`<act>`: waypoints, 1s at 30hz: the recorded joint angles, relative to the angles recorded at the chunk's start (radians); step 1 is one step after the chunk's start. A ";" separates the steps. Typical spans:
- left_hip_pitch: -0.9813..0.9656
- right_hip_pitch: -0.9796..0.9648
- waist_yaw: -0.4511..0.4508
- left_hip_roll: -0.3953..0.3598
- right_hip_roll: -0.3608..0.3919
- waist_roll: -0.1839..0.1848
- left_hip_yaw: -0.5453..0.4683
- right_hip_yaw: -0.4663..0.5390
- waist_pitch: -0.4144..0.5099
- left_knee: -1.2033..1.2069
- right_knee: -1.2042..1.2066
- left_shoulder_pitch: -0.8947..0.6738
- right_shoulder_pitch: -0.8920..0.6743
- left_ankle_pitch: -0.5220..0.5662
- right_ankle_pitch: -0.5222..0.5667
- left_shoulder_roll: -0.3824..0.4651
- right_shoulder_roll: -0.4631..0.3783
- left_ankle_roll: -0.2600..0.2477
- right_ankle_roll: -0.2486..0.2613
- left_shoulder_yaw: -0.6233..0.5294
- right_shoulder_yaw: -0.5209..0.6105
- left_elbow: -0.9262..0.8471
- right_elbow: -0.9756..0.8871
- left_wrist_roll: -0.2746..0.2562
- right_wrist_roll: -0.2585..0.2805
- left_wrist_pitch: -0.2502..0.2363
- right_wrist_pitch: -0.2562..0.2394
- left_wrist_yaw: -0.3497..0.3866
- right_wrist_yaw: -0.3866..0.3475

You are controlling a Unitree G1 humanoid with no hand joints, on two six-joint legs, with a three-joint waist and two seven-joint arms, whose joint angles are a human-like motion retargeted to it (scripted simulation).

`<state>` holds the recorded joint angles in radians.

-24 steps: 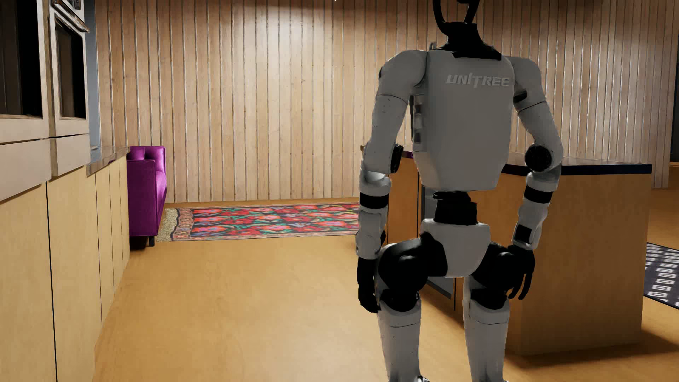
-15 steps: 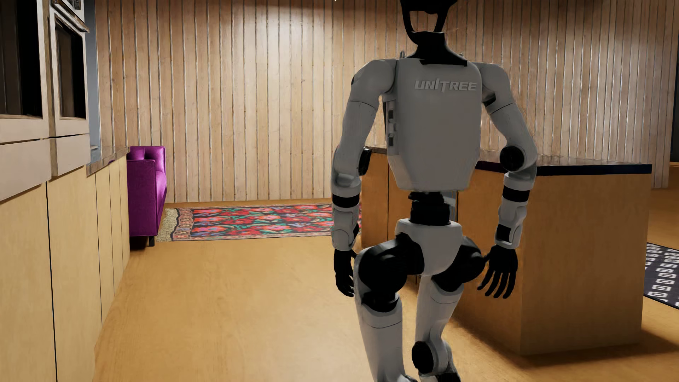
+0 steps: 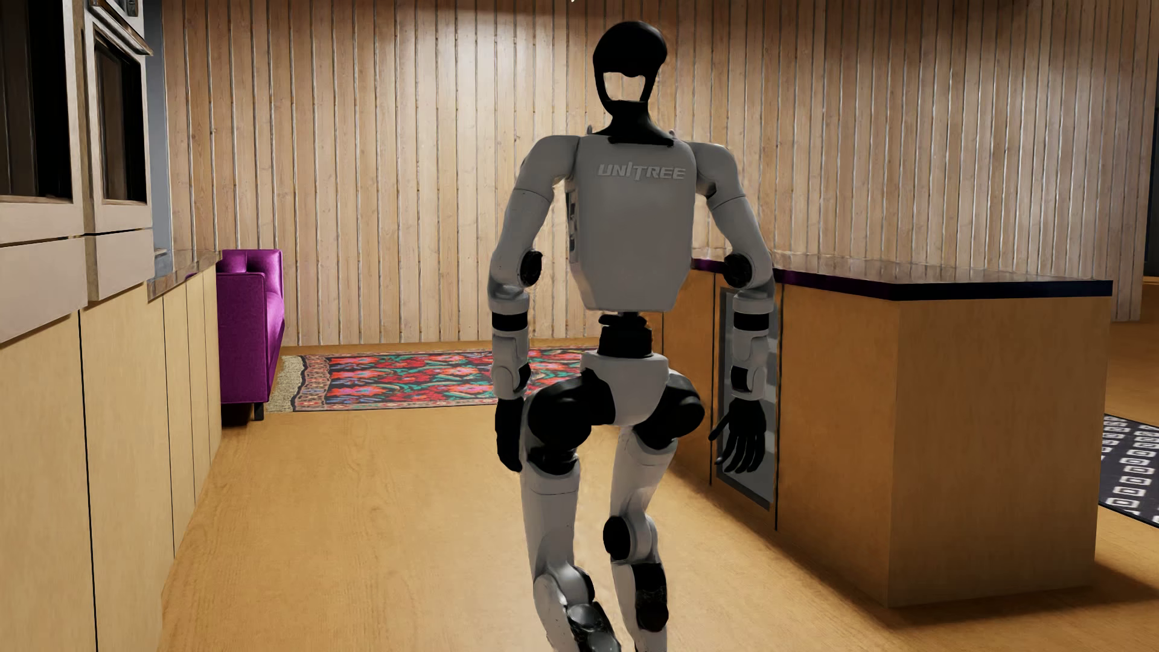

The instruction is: Go around the counter

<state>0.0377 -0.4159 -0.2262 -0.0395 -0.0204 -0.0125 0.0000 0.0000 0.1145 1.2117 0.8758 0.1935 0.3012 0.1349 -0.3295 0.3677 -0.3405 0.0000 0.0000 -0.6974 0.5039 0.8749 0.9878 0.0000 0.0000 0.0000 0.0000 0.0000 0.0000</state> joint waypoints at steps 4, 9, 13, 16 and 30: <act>-0.377 0.355 0.216 -0.045 0.008 -0.060 0.000 0.000 0.023 -0.115 -0.231 0.063 -0.039 0.033 -0.010 0.006 -0.006 0.000 0.000 0.011 -0.047 0.019 -0.147 0.000 0.000 0.000 0.000 0.000 0.000; -0.569 0.687 0.386 -0.009 -0.022 -0.089 0.000 0.000 -0.001 -0.719 -0.374 0.112 -0.114 -0.297 -0.099 0.021 -0.048 0.000 0.000 0.033 -0.060 -0.010 -0.274 0.000 0.000 0.000 0.000 0.000 0.000; -0.631 0.679 0.408 -0.074 -0.105 -0.140 0.000 0.000 -0.024 -0.514 -0.084 0.114 -0.089 0.151 0.237 0.008 -0.013 0.000 0.000 0.021 -0.101 0.042 -0.188 0.000 0.000 0.000 0.000 0.000 0.000; -0.428 0.387 0.288 -0.176 -0.143 -0.142 0.000 0.000 -0.035 -0.515 0.427 0.080 -0.029 0.017 0.244 -0.012 -0.011 0.000 0.000 0.071 -0.071 0.065 -0.149 0.000 0.000 0.000 0.000 0.000 0.000; 0.199 -0.064 -0.066 0.077 -0.026 0.016 0.000 0.000 -0.058 -0.190 0.002 -0.006 0.061 0.083 0.114 0.003 -0.001 0.000 0.000 0.217 -0.066 -0.071 0.025 0.000 0.000 0.000 0.000 0.000 0.000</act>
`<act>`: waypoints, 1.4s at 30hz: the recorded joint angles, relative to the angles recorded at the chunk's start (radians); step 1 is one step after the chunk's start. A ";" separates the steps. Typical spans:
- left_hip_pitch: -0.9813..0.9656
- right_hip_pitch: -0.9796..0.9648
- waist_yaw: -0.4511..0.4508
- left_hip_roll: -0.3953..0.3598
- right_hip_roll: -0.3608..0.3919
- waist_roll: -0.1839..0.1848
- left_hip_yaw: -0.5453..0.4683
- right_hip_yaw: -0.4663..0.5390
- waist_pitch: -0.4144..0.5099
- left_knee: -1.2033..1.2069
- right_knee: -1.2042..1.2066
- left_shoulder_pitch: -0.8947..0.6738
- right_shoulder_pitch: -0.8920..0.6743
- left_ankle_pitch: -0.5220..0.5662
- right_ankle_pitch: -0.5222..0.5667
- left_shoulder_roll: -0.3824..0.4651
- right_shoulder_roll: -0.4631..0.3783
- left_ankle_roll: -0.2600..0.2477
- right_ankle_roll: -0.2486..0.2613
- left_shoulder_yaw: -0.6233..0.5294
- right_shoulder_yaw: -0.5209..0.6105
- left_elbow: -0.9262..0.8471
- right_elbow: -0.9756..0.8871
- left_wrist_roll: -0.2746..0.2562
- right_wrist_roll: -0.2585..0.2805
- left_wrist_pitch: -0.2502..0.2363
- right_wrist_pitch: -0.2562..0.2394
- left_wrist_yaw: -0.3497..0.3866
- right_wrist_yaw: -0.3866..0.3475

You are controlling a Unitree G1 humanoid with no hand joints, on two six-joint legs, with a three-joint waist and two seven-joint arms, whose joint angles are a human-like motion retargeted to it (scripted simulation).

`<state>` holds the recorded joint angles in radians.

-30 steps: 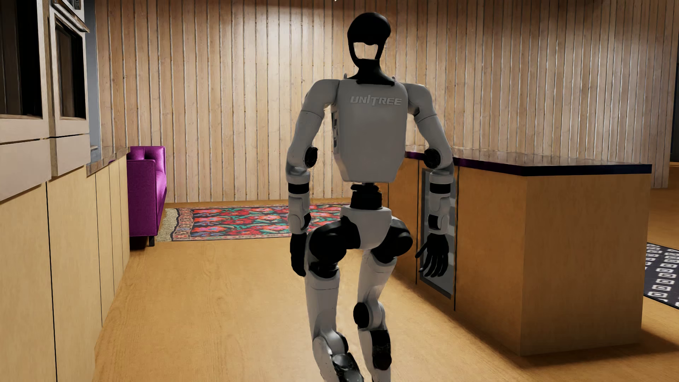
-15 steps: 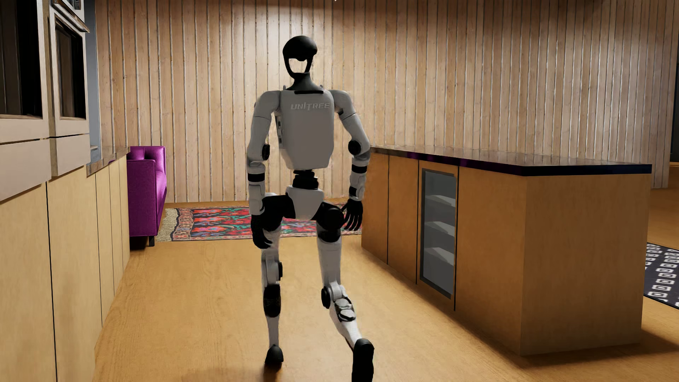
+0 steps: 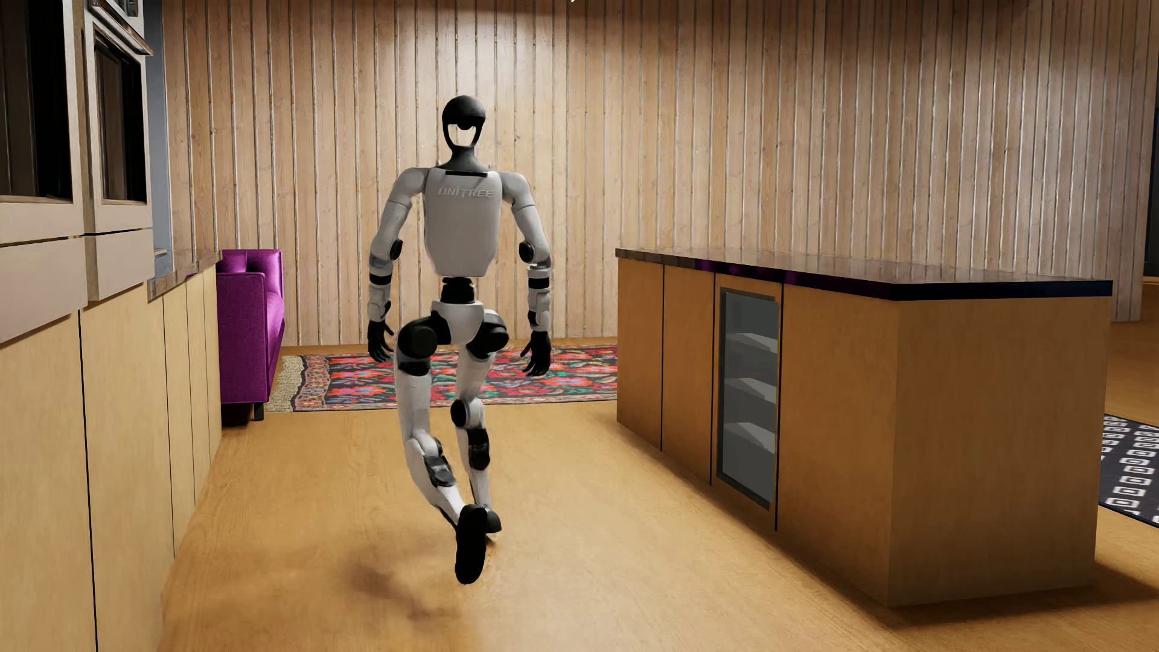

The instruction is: Go around the counter

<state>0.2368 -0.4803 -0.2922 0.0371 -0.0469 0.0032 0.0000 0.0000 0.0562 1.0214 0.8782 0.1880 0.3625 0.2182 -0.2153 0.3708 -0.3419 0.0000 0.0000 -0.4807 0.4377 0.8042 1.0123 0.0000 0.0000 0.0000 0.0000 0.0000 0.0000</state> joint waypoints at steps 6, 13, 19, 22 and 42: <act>-0.570 0.560 0.301 -0.126 0.049 -0.083 0.000 0.000 0.038 -0.067 -0.302 0.104 -0.049 -0.003 -0.084 -0.027 -0.017 0.000 0.000 -0.113 -0.047 0.103 -0.238 0.000 0.000 0.000 0.000 0.000 0.000; -0.799 0.832 0.467 -0.103 -0.080 -0.132 0.000 0.000 0.005 -0.430 -0.168 0.180 -0.125 -0.099 0.087 -0.010 -0.025 0.000 0.000 -0.157 -0.151 0.120 -0.274 0.000 0.000 0.000 0.000 0.000 0.000; -0.359 0.248 0.194 -0.244 -0.060 -0.175 0.000 0.000 0.031 -0.463 0.513 0.070 -0.008 -0.236 -0.025 0.024 -0.033 0.000 0.000 -0.065 -0.017 0.088 -0.154 0.000 0.000 0.000 0.000 0.000 0.000; -0.049 0.067 0.033 -0.187 -0.044 -0.140 0.000 0.000 0.027 -0.606 0.077 0.027 0.066 -0.521 0.002 0.057 -0.057 0.000 0.000 0.009 -0.013 -0.080 -0.091 0.000 0.000 0.000 0.000 0.000 0.000; -0.858 0.833 0.499 -0.036 -0.067 -0.186 0.000 0.000 -0.016 -0.533 -0.355 0.231 -0.102 -0.428 0.390 -0.014 -0.064 0.000 0.000 -0.065 -0.077 0.157 -0.528 0.000 0.000 0.000 0.000 0.000 0.000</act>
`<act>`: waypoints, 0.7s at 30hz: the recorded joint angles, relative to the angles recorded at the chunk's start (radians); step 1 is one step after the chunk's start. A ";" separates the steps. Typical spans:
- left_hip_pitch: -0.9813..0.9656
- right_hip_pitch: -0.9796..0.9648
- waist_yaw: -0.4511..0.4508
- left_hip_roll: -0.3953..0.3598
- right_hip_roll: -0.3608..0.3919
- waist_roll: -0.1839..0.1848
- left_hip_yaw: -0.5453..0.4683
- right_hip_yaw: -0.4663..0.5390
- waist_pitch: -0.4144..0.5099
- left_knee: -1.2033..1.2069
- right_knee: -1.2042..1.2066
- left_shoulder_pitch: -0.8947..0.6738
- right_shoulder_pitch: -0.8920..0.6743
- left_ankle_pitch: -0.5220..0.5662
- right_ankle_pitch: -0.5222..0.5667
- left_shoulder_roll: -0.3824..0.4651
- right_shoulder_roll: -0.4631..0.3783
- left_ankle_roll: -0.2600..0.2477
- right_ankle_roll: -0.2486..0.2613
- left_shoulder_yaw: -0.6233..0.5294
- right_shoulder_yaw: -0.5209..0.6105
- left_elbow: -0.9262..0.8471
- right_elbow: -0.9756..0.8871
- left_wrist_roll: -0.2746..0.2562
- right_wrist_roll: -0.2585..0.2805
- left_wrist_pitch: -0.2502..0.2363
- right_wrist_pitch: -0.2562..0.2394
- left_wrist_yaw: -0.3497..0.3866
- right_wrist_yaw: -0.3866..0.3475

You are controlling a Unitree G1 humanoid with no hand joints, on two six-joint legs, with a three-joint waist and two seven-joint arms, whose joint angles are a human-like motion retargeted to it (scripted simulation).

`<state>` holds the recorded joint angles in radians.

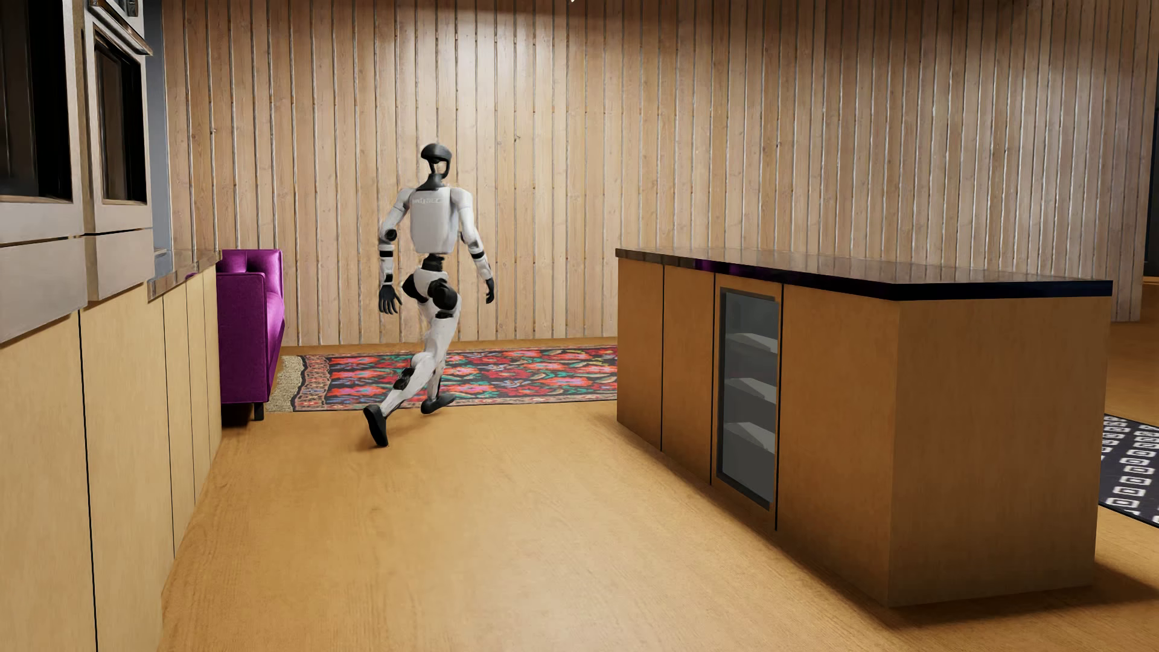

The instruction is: Go around the counter

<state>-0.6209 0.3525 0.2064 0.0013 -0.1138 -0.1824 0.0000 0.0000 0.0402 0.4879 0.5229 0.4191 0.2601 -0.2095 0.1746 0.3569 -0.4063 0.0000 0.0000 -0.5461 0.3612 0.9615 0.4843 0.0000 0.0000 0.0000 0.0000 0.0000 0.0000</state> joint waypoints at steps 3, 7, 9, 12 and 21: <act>-0.056 -0.111 -0.063 -0.112 -0.056 -0.041 0.000 0.000 -0.037 0.236 0.319 -0.058 0.043 0.409 0.313 0.023 0.041 0.000 0.000 0.012 0.009 0.039 0.177 0.000 0.000 0.000 0.000 0.000 0.000; 0.414 -0.536 -0.239 -0.196 0.004 0.005 0.000 0.000 0.048 0.133 0.826 -0.203 0.063 0.227 -0.407 0.069 0.033 0.000 0.000 0.029 0.106 -0.020 0.381 0.000 0.000 0.000 0.000 0.000 0.000; 0.674 -0.682 -0.362 -0.161 0.020 0.049 0.000 0.000 0.066 -0.005 0.612 -0.254 0.112 0.067 -0.476 0.097 0.006 0.000 0.000 0.061 0.100 -0.119 0.419 0.000 0.000 0.000 0.000 0.000 0.000; 0.897 -0.829 -0.490 -0.121 -0.018 0.070 0.000 0.000 0.045 -0.092 0.075 -0.385 0.149 -0.128 -0.400 0.121 -0.017 0.000 0.000 0.132 0.058 -0.217 0.471 0.000 0.000 0.000 0.000 0.000 0.000; 0.598 -0.606 -0.397 -0.032 0.118 0.146 0.000 0.000 0.072 0.917 0.261 -0.269 0.146 0.296 -0.413 0.004 0.027 0.000 0.000 0.098 0.023 -0.145 0.499 0.000 0.000 0.000 0.000 0.000 0.000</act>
<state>-0.0232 -0.2531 -0.1911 -0.0308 0.0037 -0.0368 0.0000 0.0000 0.1120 1.4046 0.7841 0.1503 0.4059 0.0861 -0.2389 0.3610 -0.3791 0.0000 0.0000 -0.4483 0.3840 0.8168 0.9835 0.0000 0.0000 0.0000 0.0000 0.0000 0.0000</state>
